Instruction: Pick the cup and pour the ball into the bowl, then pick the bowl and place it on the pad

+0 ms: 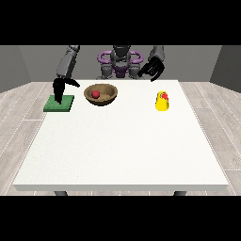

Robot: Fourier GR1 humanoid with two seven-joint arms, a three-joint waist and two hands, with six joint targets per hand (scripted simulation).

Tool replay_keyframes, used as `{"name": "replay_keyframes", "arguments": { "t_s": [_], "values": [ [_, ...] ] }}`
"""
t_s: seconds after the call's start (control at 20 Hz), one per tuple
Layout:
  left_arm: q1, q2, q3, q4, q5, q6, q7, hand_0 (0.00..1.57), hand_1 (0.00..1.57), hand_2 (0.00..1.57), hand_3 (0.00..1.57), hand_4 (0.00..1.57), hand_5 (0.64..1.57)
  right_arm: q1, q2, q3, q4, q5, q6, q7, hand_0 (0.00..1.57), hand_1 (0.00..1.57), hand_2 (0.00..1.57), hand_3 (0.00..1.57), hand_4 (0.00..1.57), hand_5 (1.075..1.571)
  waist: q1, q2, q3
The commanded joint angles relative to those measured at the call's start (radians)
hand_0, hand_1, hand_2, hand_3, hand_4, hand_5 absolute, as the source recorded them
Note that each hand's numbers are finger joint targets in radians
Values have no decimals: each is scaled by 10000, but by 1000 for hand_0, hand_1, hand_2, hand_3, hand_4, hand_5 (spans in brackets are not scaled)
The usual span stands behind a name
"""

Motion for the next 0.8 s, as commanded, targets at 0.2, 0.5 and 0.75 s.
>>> {"name": "replay_keyframes", "arguments": {
  "t_s": [0.2,0.5,0.75],
  "values": [
    [796,-507,1569,653,3898,-275,-2382,0,0,0,0,0,1545,-386,1116,759,-907,207,-404,481,0,0,0,0,373,1564,-813,662,24],
    [1234,-509,1881,1879,4218,-407,-3240,0,0,0,0,0,1523,-259,1802,1439,-1292,515,-1055,1401,0,0,0,0,20,1540,-1371,-234,48],
    [908,67,2410,2073,4750,-850,-3525,0,0,0,0,0,1533,290,1918,1569,-1065,671,-1016,692,0,0,0,0,82,1543,-1485,-190,51]
  ]
}}
